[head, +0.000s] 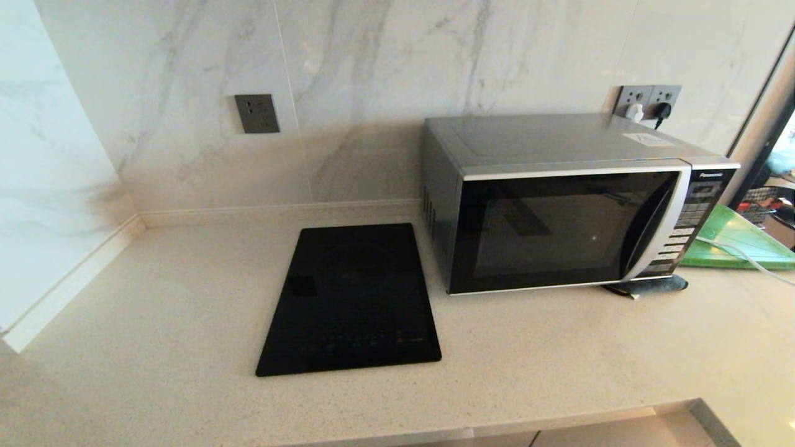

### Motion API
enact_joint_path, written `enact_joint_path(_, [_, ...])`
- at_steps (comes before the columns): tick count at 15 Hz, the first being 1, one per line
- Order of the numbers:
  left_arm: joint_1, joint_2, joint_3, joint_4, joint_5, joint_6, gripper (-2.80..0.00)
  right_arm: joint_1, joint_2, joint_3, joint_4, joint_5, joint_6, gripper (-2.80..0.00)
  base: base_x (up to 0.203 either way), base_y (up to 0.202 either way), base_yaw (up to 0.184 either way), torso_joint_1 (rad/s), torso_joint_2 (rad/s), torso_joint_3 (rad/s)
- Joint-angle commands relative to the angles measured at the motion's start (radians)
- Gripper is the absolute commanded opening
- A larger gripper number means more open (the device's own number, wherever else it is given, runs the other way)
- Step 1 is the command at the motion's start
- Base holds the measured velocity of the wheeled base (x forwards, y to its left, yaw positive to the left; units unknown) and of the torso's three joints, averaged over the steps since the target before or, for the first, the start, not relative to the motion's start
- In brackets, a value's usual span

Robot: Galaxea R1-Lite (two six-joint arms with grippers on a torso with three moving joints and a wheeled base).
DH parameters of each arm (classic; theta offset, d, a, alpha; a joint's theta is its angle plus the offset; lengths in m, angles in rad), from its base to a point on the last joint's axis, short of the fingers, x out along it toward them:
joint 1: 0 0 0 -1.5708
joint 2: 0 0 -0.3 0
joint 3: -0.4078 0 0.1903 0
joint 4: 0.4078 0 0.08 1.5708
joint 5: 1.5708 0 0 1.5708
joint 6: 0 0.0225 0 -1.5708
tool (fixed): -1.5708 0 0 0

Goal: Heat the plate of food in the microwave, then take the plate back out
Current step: Open the microwave oven

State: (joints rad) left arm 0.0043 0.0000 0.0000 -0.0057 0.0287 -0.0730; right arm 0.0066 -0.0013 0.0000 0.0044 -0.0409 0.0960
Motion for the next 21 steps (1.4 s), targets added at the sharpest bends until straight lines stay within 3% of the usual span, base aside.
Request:
enact_joint_path(1, [0.0, 0.002, 0.0, 0.0, 0.0, -0.001, -2.8, 0.001, 0.001, 0.002, 0.0, -0.001, 0.001, -2.8, 0.0, 0.0, 0.0, 0.0, 0.0, 0.0])
enact_joint_path(21, [0.0, 0.002, 0.0, 0.0, 0.0, -0.001, -2.8, 0.001, 0.001, 0.002, 0.0, -0.001, 0.001, -2.8, 0.0, 0.0, 0.0, 0.0, 0.0, 0.0])
